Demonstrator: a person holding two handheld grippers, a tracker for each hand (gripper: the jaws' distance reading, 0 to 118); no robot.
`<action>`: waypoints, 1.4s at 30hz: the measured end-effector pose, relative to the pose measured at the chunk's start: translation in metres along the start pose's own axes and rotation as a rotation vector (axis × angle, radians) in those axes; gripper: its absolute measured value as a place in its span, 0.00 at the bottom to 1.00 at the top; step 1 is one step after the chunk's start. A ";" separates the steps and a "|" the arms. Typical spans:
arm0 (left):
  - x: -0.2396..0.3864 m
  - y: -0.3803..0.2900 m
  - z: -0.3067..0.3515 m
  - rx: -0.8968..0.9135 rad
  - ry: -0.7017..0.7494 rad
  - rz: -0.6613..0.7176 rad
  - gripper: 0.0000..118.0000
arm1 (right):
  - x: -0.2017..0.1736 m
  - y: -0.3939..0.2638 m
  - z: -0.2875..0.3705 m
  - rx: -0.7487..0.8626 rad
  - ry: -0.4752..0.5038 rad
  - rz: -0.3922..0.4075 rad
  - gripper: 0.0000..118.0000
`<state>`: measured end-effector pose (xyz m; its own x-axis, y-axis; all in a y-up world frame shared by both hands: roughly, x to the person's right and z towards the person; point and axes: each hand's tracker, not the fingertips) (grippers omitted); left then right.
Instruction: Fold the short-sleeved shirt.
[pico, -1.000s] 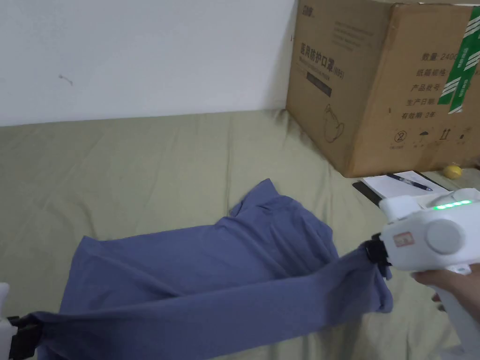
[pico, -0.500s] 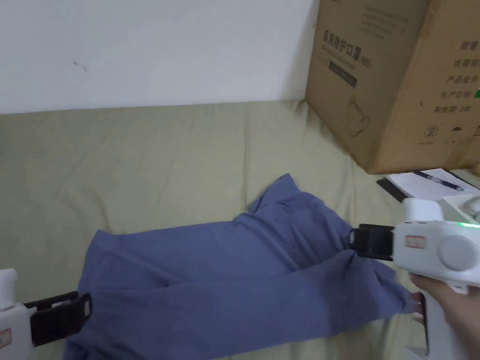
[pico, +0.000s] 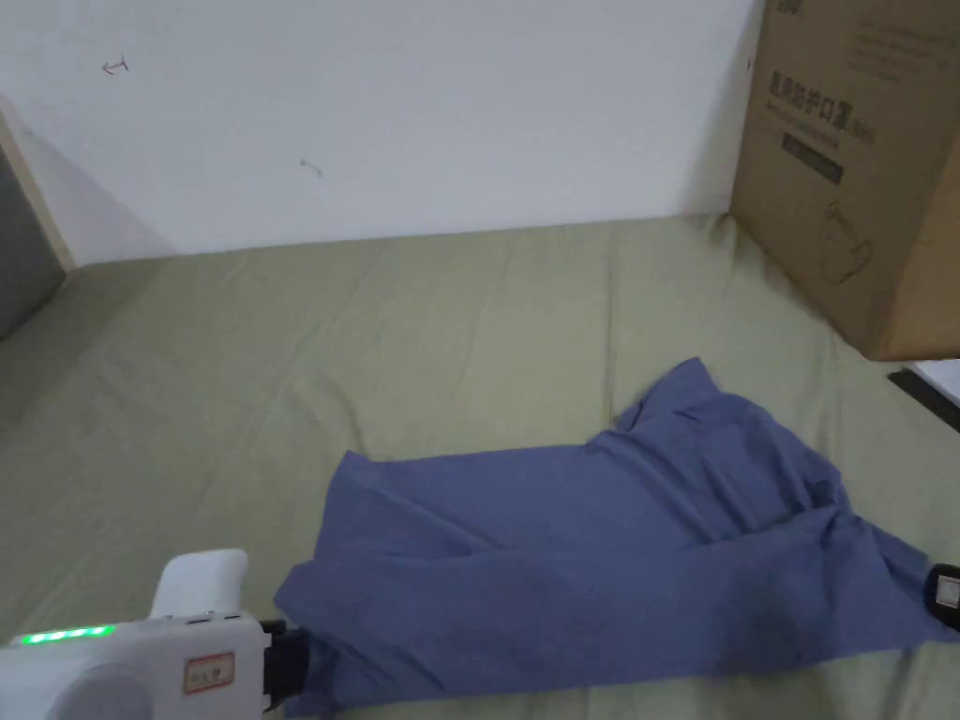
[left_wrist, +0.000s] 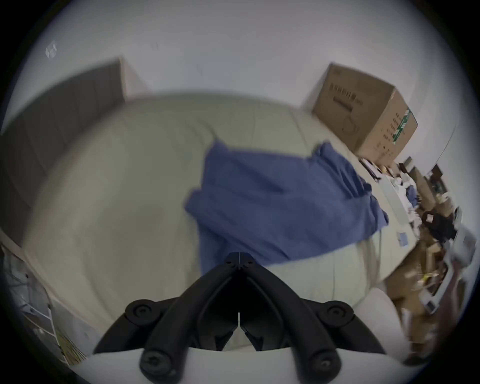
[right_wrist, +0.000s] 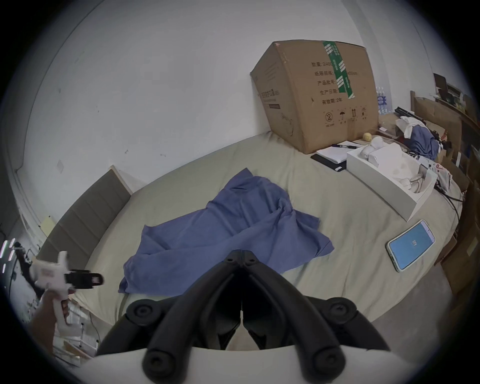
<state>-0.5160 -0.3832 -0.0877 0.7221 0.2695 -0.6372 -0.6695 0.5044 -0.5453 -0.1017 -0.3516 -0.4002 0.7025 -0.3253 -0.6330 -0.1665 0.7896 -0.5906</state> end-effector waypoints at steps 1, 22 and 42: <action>-0.009 0.003 -0.017 -0.037 -0.025 0.034 0.00 | 0.001 -0.002 -0.004 -0.009 0.000 0.006 0.00; 0.008 -0.004 -0.075 -0.047 0.184 -0.078 0.01 | 0.026 0.006 -0.033 -0.070 -0.019 -0.055 0.00; 0.008 -0.002 -0.041 0.027 0.110 -0.028 0.01 | 0.125 0.033 -0.200 -0.549 -0.364 -0.268 0.44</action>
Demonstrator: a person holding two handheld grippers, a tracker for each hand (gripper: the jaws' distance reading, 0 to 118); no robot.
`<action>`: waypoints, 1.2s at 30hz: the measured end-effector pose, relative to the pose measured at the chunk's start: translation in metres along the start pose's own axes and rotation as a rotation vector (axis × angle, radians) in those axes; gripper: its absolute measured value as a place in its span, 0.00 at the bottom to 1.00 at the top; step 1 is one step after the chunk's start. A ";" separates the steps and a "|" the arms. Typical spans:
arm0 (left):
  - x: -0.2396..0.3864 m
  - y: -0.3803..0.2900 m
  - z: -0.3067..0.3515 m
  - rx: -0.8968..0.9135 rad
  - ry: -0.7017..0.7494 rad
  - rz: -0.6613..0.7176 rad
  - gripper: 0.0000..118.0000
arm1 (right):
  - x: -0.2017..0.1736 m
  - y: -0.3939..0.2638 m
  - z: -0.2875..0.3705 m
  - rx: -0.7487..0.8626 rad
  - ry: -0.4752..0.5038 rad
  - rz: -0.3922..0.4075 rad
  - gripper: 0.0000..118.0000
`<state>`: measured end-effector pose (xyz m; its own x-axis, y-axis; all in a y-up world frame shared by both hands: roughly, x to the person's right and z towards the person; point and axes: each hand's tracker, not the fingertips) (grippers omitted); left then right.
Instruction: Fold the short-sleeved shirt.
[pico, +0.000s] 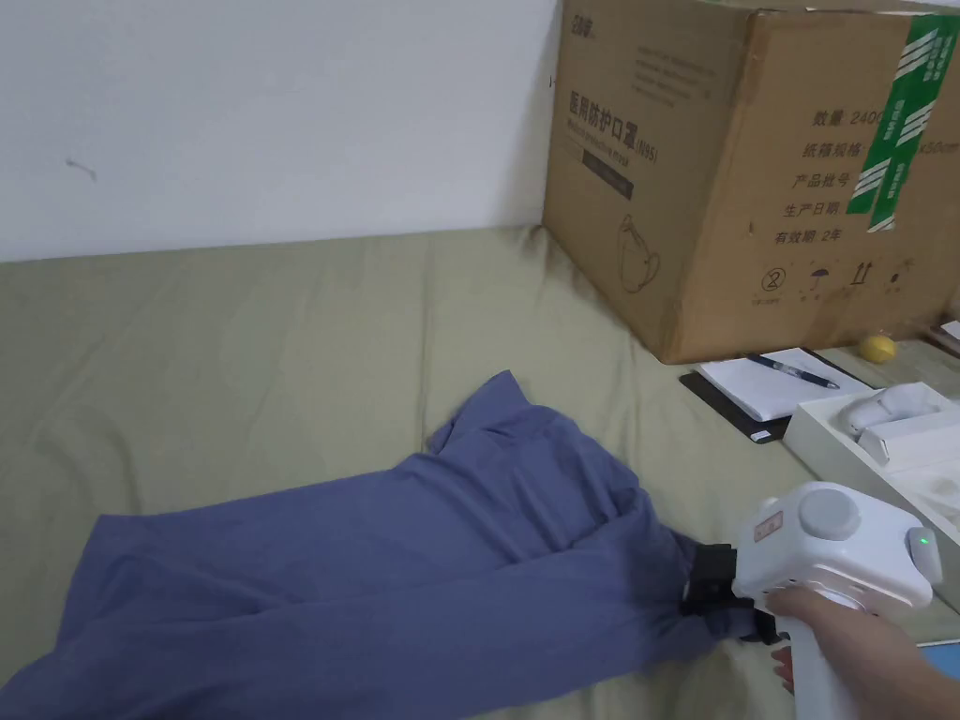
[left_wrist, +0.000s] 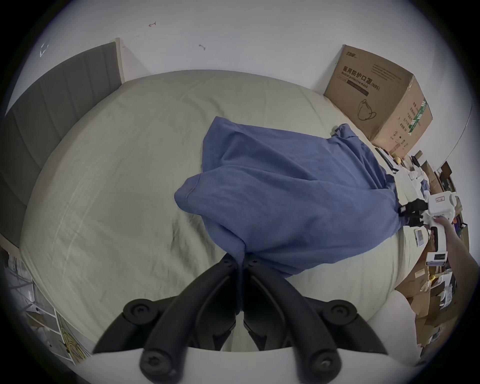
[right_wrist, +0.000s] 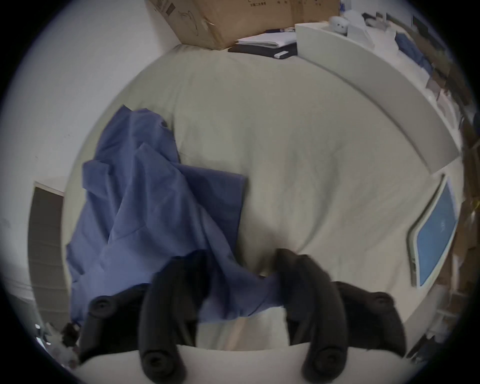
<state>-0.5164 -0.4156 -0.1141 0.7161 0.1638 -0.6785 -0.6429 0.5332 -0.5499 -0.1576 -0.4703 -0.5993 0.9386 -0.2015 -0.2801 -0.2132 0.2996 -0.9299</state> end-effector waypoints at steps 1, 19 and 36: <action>-0.001 -0.001 -0.001 -0.005 -0.001 0.005 0.01 | -0.004 -0.001 0.003 0.023 -0.001 0.037 0.33; -0.038 -0.061 0.059 -0.145 -0.089 0.066 0.01 | 0.058 -0.112 0.103 0.017 0.183 0.082 0.06; -0.038 -0.079 0.118 0.307 -0.172 0.194 0.64 | 0.002 -0.158 0.172 0.445 0.353 0.273 0.56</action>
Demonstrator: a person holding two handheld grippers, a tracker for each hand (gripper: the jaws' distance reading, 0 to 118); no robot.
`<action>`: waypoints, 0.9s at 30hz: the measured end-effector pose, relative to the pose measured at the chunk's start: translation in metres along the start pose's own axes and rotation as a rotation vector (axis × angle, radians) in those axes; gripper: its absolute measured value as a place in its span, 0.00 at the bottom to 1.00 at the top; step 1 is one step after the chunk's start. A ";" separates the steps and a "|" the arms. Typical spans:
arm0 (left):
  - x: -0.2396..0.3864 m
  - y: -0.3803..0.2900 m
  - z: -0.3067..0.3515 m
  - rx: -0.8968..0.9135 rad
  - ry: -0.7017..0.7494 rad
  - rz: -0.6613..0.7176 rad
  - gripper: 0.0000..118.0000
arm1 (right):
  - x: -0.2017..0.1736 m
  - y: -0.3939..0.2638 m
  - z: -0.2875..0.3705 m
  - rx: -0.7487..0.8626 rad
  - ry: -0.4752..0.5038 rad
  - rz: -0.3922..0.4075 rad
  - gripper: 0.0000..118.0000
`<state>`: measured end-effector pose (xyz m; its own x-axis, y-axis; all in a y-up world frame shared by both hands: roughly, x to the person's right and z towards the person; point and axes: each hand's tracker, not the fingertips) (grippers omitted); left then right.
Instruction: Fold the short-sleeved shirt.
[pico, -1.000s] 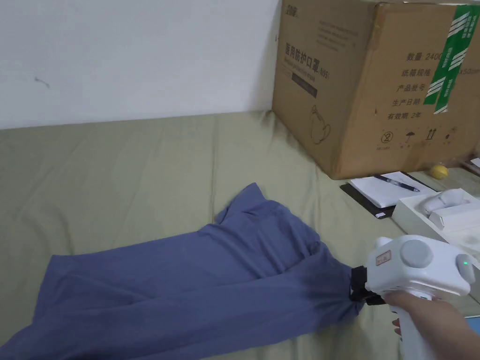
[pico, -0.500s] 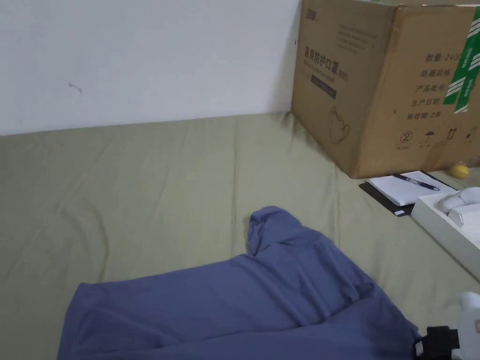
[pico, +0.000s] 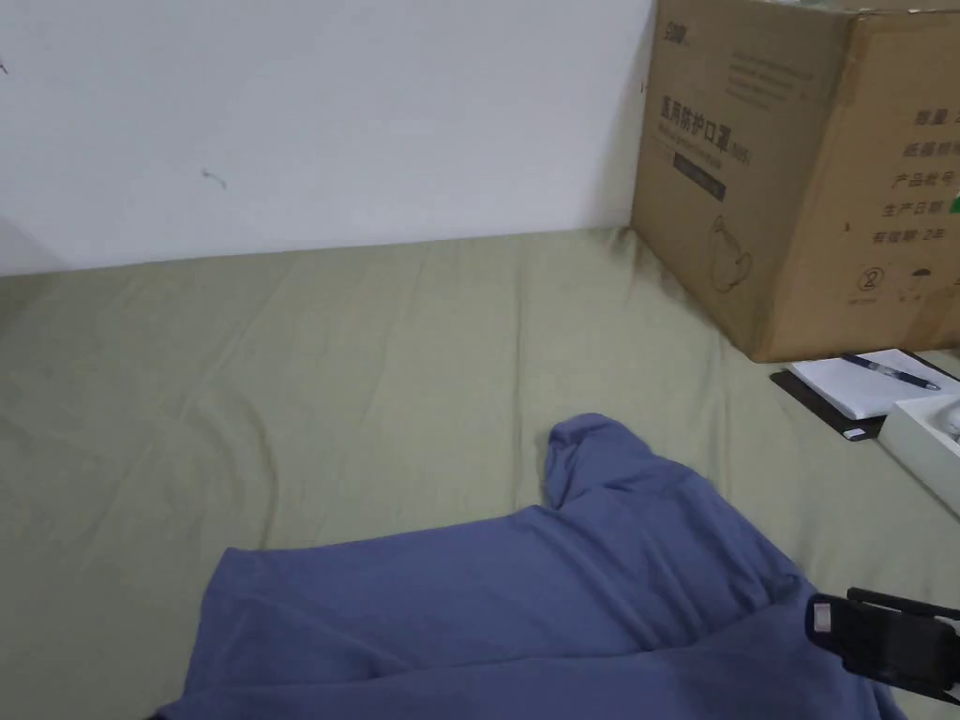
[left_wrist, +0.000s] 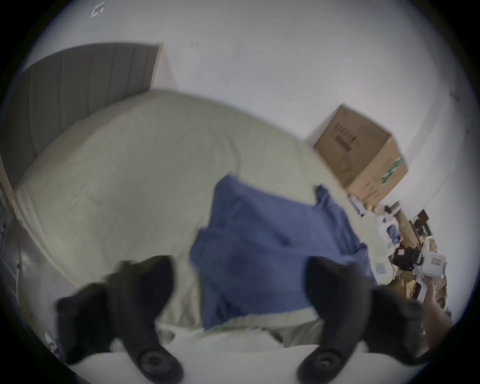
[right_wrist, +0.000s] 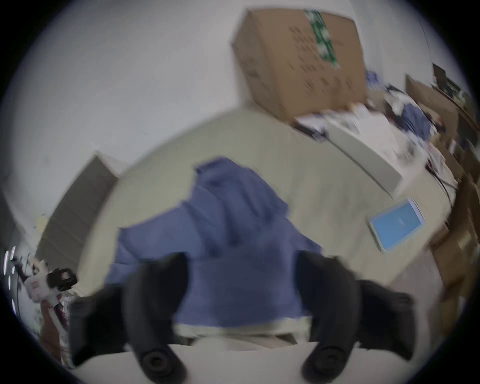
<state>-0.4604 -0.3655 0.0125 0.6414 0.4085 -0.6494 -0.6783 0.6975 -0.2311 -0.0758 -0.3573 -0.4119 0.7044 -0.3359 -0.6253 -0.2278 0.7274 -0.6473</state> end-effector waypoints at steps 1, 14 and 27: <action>0.009 -0.001 0.004 0.067 0.004 -0.033 0.34 | -0.012 -0.001 0.005 0.056 0.050 0.023 0.28; 0.030 0.158 -0.116 -0.295 -0.038 -0.163 0.00 | -0.074 0.015 -0.009 0.110 0.159 0.146 0.00; -0.056 0.143 -0.330 -0.623 0.201 -0.079 0.98 | -0.072 0.007 -0.073 -0.062 0.107 0.186 0.00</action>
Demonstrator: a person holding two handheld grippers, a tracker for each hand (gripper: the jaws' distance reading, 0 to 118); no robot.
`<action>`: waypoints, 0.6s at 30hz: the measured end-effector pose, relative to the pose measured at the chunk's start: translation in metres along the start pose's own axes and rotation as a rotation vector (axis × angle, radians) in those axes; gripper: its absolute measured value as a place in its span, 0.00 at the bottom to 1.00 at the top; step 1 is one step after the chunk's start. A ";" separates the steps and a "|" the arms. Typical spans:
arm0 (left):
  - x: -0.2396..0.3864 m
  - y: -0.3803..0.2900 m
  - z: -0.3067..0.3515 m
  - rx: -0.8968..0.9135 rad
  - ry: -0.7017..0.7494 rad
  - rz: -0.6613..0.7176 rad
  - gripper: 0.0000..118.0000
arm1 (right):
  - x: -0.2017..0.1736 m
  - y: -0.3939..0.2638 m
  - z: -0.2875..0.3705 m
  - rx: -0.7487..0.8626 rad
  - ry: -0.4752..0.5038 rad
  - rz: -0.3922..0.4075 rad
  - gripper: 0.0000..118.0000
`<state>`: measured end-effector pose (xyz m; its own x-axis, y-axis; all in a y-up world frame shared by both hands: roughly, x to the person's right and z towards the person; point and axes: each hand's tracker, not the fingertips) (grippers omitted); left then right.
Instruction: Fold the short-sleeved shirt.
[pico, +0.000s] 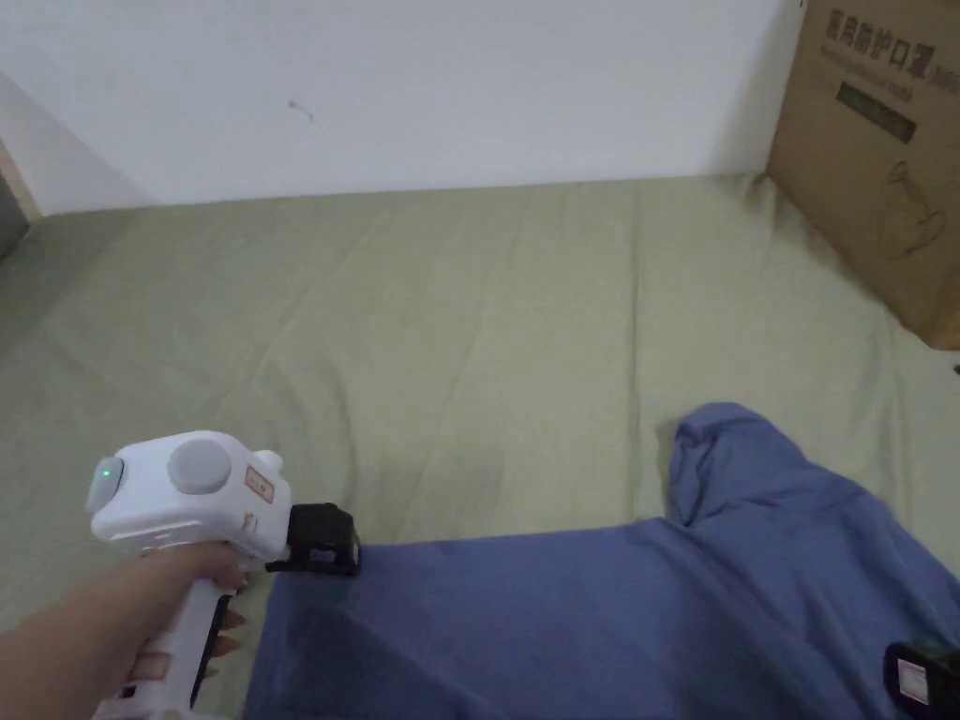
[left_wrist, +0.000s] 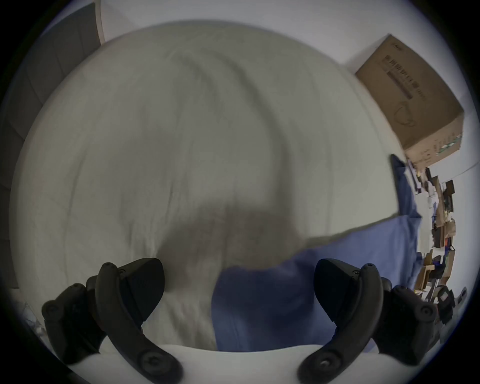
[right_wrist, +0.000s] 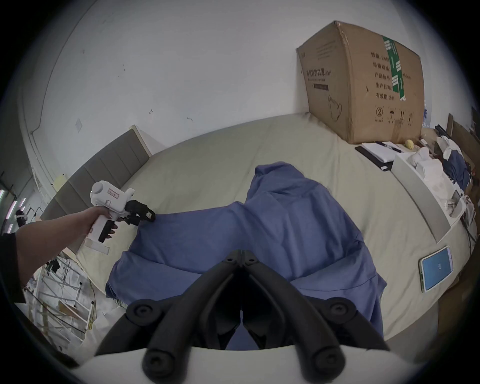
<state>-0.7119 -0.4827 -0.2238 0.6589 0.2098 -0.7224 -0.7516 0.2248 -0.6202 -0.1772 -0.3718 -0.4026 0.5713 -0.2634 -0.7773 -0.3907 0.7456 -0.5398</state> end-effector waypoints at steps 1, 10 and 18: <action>0.009 -0.006 0.000 0.025 0.004 -0.019 0.98 | 0.000 0.000 -0.004 -0.008 -0.002 -0.002 0.00; 0.043 -0.036 0.035 0.168 -0.026 -0.194 0.00 | 0.018 0.032 -0.040 -0.019 0.001 0.096 0.00; 0.051 -0.064 0.077 0.400 -0.066 -0.164 0.00 | 0.084 0.152 -0.168 -0.315 -0.005 -0.067 0.35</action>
<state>-0.6277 -0.4131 -0.1977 0.7792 0.1981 -0.5947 -0.5733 0.6088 -0.5483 -0.3100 -0.3833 -0.6041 0.6066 -0.3022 -0.7353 -0.5555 0.5006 -0.6639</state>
